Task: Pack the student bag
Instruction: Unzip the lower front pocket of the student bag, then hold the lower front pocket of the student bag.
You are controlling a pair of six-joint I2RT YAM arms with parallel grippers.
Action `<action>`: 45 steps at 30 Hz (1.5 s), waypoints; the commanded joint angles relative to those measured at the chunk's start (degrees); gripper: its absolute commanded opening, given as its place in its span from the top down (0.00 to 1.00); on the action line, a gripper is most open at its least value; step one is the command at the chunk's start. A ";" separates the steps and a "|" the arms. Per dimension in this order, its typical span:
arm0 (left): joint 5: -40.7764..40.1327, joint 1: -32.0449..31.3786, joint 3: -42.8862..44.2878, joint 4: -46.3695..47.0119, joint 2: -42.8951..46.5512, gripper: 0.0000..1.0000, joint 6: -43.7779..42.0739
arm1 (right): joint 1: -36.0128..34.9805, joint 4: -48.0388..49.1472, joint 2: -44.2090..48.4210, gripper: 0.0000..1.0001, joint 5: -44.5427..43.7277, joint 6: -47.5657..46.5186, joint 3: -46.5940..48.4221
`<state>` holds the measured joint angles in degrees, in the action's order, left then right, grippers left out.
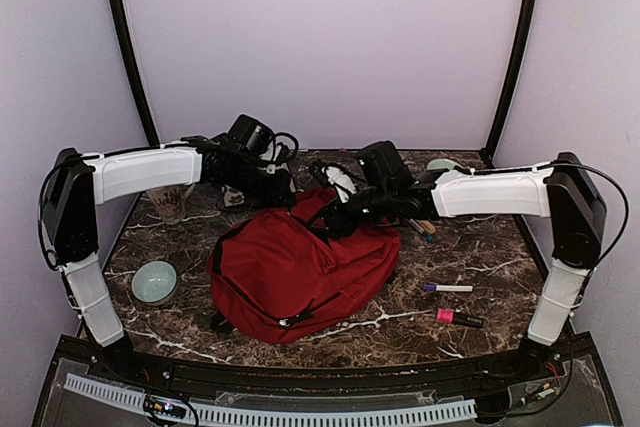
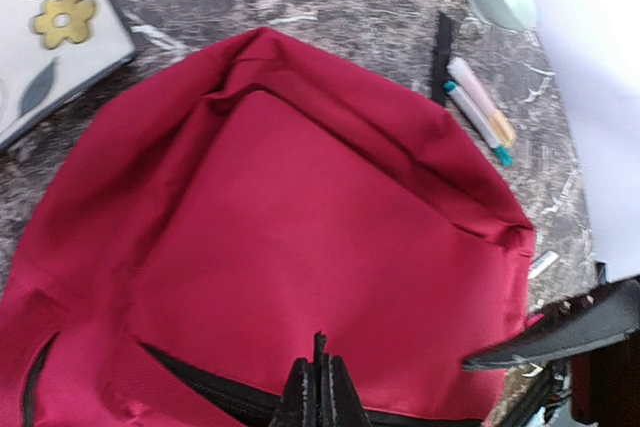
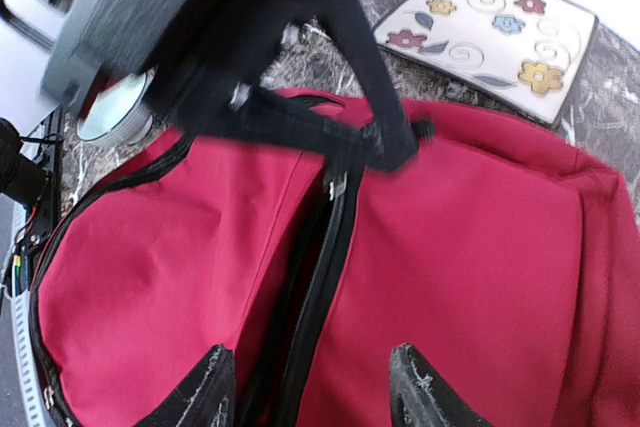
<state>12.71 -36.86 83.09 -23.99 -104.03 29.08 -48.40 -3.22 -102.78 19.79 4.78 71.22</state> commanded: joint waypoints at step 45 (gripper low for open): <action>-6.71 0.17 2.72 -5.67 4.00 1.00 1.85 | -0.49 -12.60 -3.63 1.00 -9.92 5.01 9.43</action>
<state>12.80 -36.93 83.44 -25.65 -101.23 30.15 -49.04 -13.21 -109.16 12.10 8.91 79.94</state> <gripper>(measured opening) 0.025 0.011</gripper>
